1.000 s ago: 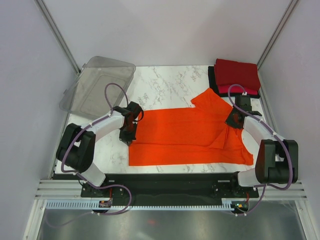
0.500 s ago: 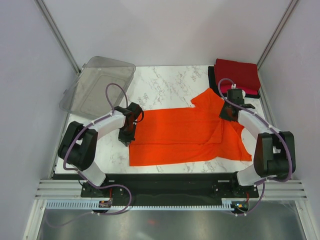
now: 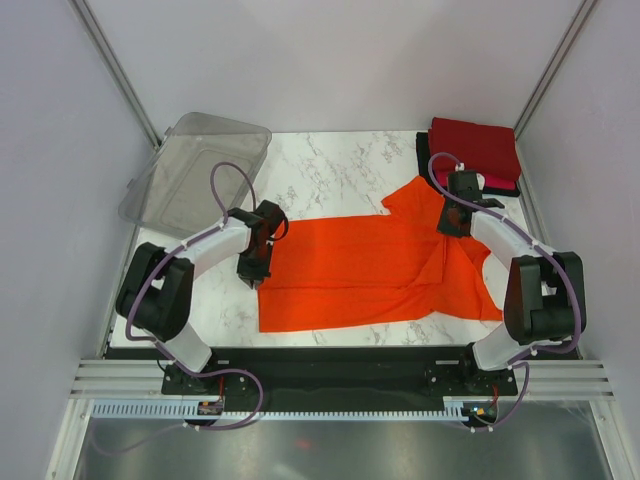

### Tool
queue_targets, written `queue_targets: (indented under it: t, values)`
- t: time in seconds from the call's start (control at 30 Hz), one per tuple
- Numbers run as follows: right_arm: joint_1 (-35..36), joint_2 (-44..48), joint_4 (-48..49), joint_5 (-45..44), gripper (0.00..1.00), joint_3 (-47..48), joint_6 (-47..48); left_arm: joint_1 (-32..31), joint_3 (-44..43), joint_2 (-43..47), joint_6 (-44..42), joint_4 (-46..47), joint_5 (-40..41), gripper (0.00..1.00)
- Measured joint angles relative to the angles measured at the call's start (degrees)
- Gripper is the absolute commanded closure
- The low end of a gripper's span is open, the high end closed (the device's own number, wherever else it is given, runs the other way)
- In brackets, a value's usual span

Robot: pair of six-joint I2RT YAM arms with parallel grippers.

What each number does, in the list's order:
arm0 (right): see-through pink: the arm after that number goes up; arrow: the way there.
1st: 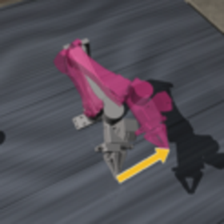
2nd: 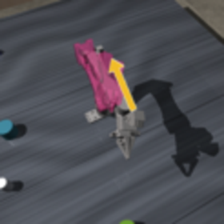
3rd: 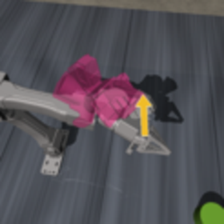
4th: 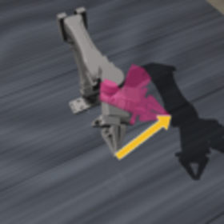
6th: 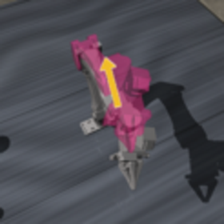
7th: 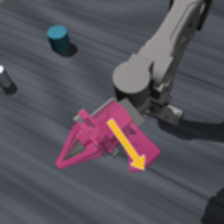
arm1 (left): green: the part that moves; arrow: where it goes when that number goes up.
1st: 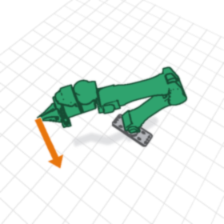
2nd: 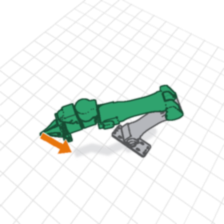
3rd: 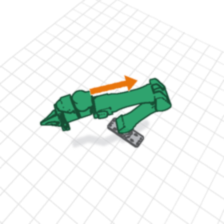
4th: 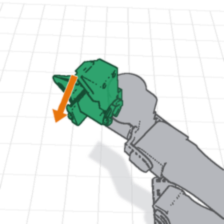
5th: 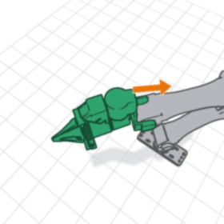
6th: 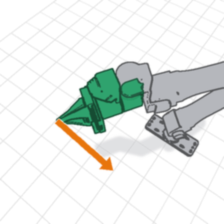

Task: Fold and stack the t-shirts
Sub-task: Fold the tshirt

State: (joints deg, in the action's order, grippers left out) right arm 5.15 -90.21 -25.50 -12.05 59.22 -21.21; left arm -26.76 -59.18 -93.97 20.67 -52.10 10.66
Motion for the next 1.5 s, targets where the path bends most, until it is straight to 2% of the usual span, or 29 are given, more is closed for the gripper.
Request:
queue_targets:
  t: [0.13, 0.33, 0.47, 0.77, 0.8, 0.83, 0.87, 0.93, 1.5]
  values:
    - [0.0, 0.0, -0.2, -0.1, 1.00, 0.0, 0.0, 0.0, -1.1, 0.1, -0.1, 0.1, -2.9, 0.67]
    - [0.0, 0.0, -0.2, -0.1, 1.00, 0.0, 0.0, 0.0, -1.2, -0.6, -0.2, 0.6, -5.9, 0.60]
    - [0.0, 0.0, -0.2, -0.1, 1.00, 0.0, 0.0, 0.0, -1.2, -2.6, -0.2, 1.2, -6.9, 0.61]
    - [0.0, 0.0, -0.2, -0.1, 1.00, 0.0, 0.0, 0.0, -1.3, -5.6, -0.3, 1.7, -7.8, 0.76]
    - [0.0, 0.0, -0.2, -0.1, 1.00, 0.0, 0.0, 0.0, -1.3, -5.8, -0.2, 1.7, -7.9, 0.80]
    - [0.0, 0.0, -0.2, -0.1, 1.00, 0.0, 0.0, 0.0, -1.3, -5.8, -0.2, 1.7, -8.1, 0.88]
    - [0.0, 0.0, -0.2, -0.1, 1.00, 0.0, 0.0, 0.0, -1.3, -5.8, -0.2, 1.7, -8.2, 0.93]
    - [0.0, 0.0, -0.2, -0.1, 1.00, 0.0, 0.0, 0.0, -1.3, -5.8, -0.3, 1.7, -8.2, 0.98]
    - [0.3, 0.0, -0.2, -1.0, 1.00, 0.0, -0.2, -0.1, -1.7, -5.1, 0.1, 0.9, -6.2, 0.98]
